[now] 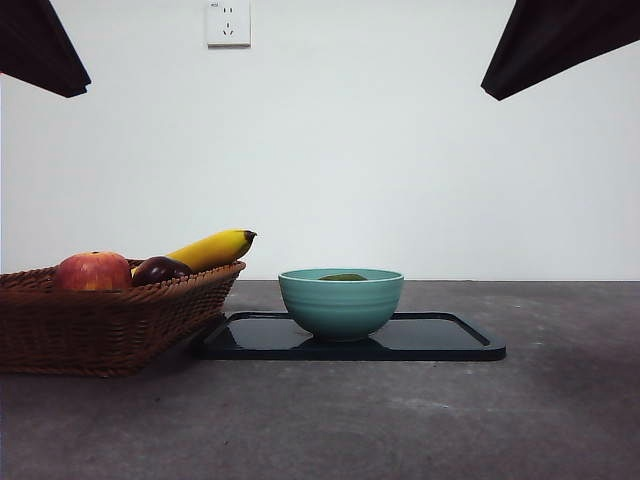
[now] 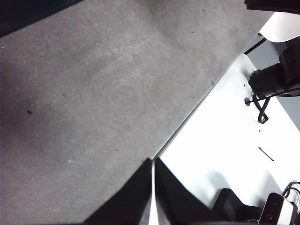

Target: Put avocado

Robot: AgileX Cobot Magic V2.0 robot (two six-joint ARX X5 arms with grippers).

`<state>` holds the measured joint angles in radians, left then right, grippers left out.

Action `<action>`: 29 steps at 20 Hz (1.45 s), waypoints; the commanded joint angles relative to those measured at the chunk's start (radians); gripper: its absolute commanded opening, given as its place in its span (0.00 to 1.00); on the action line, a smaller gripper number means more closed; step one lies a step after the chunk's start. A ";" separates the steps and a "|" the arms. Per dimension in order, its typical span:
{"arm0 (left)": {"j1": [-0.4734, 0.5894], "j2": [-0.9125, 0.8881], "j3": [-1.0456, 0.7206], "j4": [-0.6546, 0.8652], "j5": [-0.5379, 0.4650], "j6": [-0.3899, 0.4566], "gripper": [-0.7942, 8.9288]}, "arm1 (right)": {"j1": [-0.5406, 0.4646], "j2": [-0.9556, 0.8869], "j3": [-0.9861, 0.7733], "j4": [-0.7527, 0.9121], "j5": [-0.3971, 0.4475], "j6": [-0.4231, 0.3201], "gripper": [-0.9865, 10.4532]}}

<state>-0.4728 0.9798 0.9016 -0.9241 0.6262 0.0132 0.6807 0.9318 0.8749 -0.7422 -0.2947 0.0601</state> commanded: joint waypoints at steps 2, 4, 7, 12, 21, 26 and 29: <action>-0.005 0.006 0.006 0.004 0.003 0.013 0.09 | 0.010 0.007 0.010 0.009 -0.003 0.011 0.09; -0.005 0.006 0.006 0.004 0.003 0.013 0.09 | 0.010 0.007 0.010 0.009 -0.003 0.011 0.09; -0.005 0.006 0.006 0.004 0.003 0.013 0.09 | 0.010 0.007 0.010 0.009 -0.003 0.011 0.09; 0.021 -0.040 0.006 0.072 -0.021 0.116 0.09 | 0.010 0.007 0.010 0.009 -0.003 0.011 0.09; 0.390 -0.468 -0.192 0.670 -0.232 0.193 0.09 | 0.010 0.007 0.010 0.009 -0.002 0.011 0.09; 0.481 -0.697 -0.438 0.816 -0.462 0.158 0.09 | 0.010 0.007 0.010 0.009 0.000 0.011 0.09; 0.500 -0.797 -0.576 0.850 -0.500 0.113 0.09 | 0.010 0.007 0.010 0.009 0.000 0.011 0.09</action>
<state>0.0261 0.1825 0.3279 -0.0841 0.1299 0.1501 0.6807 0.9318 0.8749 -0.7422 -0.2939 0.0601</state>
